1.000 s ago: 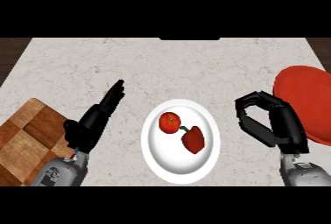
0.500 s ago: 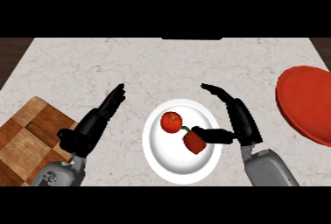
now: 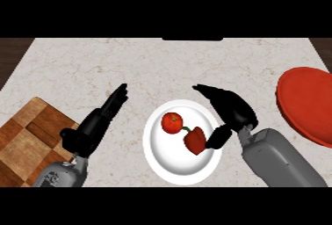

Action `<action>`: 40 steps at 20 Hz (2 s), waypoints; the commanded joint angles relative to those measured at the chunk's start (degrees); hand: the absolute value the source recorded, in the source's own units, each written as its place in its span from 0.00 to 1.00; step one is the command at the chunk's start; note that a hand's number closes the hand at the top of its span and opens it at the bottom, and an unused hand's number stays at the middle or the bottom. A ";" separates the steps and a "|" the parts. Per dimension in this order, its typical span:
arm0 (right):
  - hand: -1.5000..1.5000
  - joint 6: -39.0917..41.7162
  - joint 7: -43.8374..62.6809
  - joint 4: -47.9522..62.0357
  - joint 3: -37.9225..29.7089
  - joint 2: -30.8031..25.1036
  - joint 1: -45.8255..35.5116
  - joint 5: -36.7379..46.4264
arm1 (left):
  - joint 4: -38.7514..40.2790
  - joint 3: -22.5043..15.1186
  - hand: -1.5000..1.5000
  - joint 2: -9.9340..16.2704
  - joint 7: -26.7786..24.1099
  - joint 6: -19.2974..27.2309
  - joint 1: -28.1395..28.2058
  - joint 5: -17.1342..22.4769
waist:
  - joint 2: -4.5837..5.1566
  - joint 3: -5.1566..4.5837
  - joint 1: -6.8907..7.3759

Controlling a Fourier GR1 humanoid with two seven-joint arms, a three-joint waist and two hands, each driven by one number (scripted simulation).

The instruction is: Pick the bell pepper from the plate and place it in the bowl

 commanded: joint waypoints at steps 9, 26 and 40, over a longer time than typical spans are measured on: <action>0.00 29.19 34.93 0.05 -2.96 8.82 -12.20 -19.16 | 3.64 1.24 0.50 -0.61 -5.48 -1.31 2.38 -1.27 | 0.09 0.18 -0.75; 0.00 21.55 34.17 -2.70 6.07 12.82 -6.10 -5.33 | -0.53 2.05 0.50 -2.97 -2.11 -1.25 3.11 -4.19 | 0.16 0.26 -0.58; 0.00 19.43 24.04 -5.40 4.59 9.27 3.62 10.72 | -5.28 3.01 0.50 -5.26 2.63 -3.90 4.11 -4.97 | 0.16 0.29 -0.55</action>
